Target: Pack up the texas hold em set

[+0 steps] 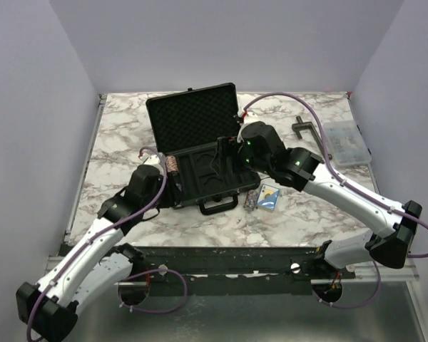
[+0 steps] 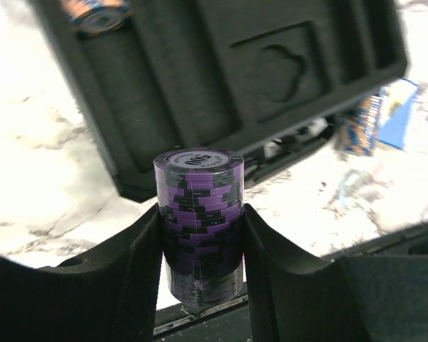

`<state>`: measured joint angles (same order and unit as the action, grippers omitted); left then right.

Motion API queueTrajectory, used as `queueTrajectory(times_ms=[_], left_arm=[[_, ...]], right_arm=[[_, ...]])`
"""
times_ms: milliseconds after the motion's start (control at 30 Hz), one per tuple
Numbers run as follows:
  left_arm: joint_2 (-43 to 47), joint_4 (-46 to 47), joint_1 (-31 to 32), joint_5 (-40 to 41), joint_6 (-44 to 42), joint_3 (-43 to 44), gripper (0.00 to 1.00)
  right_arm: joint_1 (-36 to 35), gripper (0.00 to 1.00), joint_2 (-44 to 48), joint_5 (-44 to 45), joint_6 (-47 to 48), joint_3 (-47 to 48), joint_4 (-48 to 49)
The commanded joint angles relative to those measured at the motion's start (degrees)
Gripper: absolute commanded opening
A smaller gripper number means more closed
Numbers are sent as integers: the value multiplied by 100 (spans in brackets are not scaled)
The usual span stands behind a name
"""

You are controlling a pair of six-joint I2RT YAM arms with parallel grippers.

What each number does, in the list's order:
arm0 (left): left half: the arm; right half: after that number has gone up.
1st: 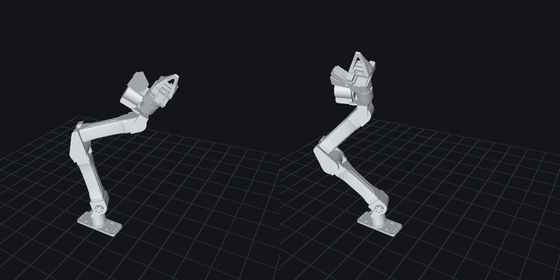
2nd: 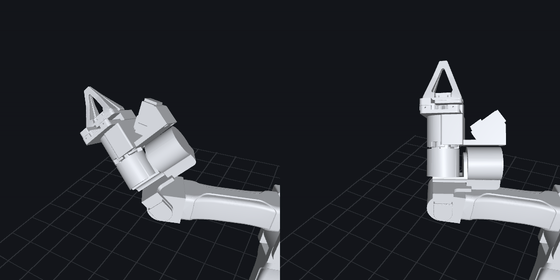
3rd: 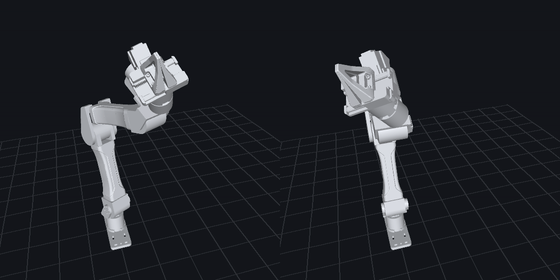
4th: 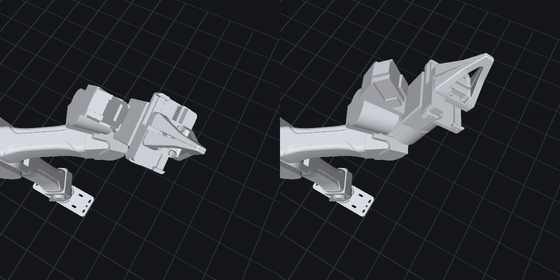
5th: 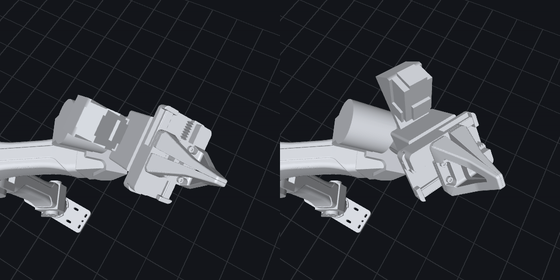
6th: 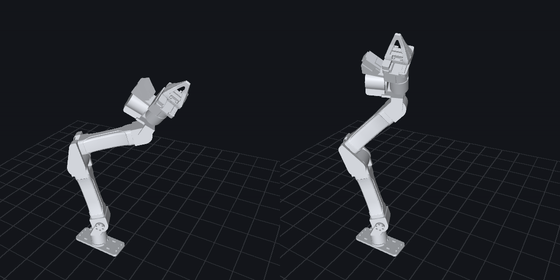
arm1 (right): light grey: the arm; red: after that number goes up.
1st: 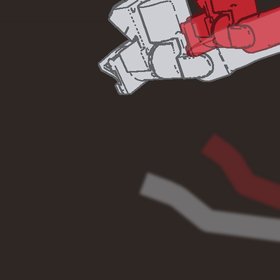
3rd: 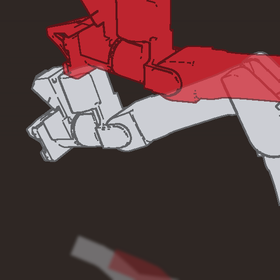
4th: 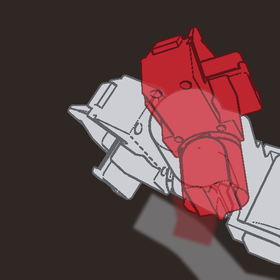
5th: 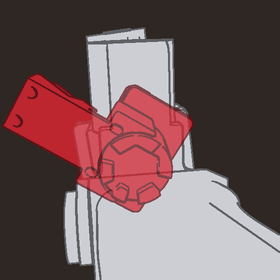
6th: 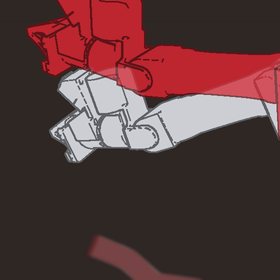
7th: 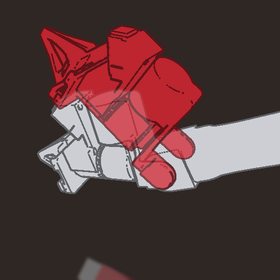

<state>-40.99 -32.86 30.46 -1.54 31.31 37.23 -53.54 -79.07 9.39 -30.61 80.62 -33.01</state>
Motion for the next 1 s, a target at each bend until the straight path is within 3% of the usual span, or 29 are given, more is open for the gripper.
queueTrajectory(times_ms=[0, 300, 967], left_arm=[[-667, 46, -109, 901, 763, 574, 0], [-1953, -20, -342, 1271, 1024, 1231, 0], [-3606, -42, -409, 1320, 563, 1758, 0]], right_arm=[[-16, 86, 46, 360, -21, -185, -202], [-25, 86, 343, 238, 71, -618, -78], [-17, 86, 595, 188, 133, -906, -82]])
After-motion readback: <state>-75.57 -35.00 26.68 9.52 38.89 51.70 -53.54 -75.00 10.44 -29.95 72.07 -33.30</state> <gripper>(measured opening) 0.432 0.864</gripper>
